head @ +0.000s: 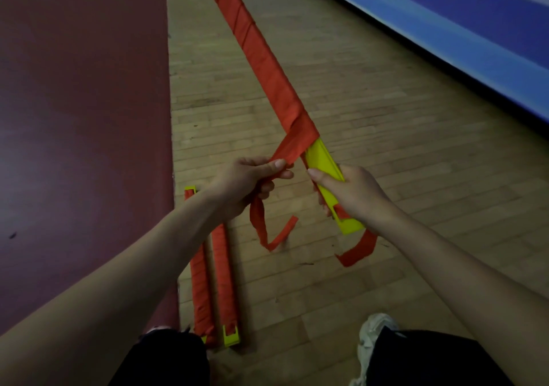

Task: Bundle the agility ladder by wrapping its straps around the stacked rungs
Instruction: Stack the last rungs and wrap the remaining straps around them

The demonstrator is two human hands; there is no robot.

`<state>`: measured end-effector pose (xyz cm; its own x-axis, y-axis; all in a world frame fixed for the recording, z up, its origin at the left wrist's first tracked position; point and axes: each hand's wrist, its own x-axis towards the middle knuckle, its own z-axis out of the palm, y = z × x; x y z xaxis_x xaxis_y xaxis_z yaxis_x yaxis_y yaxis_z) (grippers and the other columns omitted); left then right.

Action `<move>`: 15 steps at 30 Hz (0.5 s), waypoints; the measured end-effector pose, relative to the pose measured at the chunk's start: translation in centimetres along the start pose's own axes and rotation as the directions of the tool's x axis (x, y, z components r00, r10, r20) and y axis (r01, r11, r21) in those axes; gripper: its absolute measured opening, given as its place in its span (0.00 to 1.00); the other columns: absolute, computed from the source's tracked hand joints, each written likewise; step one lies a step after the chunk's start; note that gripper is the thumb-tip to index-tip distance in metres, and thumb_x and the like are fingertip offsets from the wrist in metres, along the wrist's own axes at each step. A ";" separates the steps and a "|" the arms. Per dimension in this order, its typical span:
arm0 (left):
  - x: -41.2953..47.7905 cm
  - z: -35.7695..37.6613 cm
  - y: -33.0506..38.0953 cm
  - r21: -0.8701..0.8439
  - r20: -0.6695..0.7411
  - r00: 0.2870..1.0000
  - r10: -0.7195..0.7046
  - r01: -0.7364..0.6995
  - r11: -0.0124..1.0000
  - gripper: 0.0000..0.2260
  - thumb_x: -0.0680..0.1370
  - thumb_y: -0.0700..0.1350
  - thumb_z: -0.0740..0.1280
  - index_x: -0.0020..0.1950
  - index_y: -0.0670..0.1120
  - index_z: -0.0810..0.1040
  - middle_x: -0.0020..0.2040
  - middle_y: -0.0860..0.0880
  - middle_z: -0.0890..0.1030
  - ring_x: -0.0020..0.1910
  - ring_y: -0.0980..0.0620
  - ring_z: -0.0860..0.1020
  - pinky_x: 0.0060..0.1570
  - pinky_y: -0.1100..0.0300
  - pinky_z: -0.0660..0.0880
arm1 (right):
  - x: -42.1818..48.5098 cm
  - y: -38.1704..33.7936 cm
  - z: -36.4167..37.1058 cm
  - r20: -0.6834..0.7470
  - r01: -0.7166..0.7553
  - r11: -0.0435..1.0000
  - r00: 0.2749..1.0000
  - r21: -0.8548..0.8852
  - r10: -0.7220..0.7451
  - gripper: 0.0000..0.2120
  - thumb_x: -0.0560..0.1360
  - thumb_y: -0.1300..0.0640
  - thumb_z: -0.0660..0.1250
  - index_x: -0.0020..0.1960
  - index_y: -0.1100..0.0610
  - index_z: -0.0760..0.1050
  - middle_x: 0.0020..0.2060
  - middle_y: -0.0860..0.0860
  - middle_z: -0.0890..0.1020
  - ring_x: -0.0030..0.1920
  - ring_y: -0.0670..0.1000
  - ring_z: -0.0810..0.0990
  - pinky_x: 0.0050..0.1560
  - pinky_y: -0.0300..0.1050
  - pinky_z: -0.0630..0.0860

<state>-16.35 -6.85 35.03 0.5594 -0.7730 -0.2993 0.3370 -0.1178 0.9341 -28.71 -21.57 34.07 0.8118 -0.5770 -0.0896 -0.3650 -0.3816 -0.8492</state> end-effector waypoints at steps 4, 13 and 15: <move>0.1 0.0 0.0 0.008 0.003 0.999 0.034 -0.034 0.999 0.07 0.80 0.40 0.62 0.52 0.39 0.78 0.37 0.52 0.82 0.25 0.60 0.65 0.26 0.70 0.61 | 0.2 0.2 -0.4 0.024 -0.015 0.995 1.000 0.095 0.013 0.16 0.75 0.45 0.68 0.36 0.56 0.78 0.30 0.58 0.82 0.27 0.54 0.81 0.33 0.48 0.79; -0.5 0.8 0.6 0.152 -0.069 0.961 0.269 -0.256 0.955 0.03 0.77 0.39 0.67 0.46 0.43 0.81 0.34 0.55 0.81 0.26 0.61 0.64 0.27 0.70 0.60 | 0.0 0.6 -0.6 0.045 -0.080 0.997 0.996 -0.002 0.080 0.16 0.76 0.47 0.67 0.37 0.58 0.78 0.26 0.52 0.80 0.26 0.52 0.80 0.32 0.47 0.78; -0.4 1.0 0.5 0.163 -0.082 0.954 0.287 -0.272 0.949 0.02 0.76 0.39 0.68 0.45 0.43 0.81 0.35 0.54 0.82 0.27 0.60 0.64 0.28 0.68 0.59 | 0.1 1.0 -0.5 0.053 -0.074 0.994 0.995 -0.085 0.079 0.16 0.77 0.47 0.67 0.35 0.55 0.76 0.25 0.51 0.80 0.26 0.53 0.80 0.33 0.48 0.78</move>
<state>-17.18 -7.18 35.79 0.6927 -0.7205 -0.0332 0.0443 -0.0035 0.9990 -29.22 -22.34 33.48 0.8034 -0.5664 -0.1838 -0.4619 -0.3980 -0.7926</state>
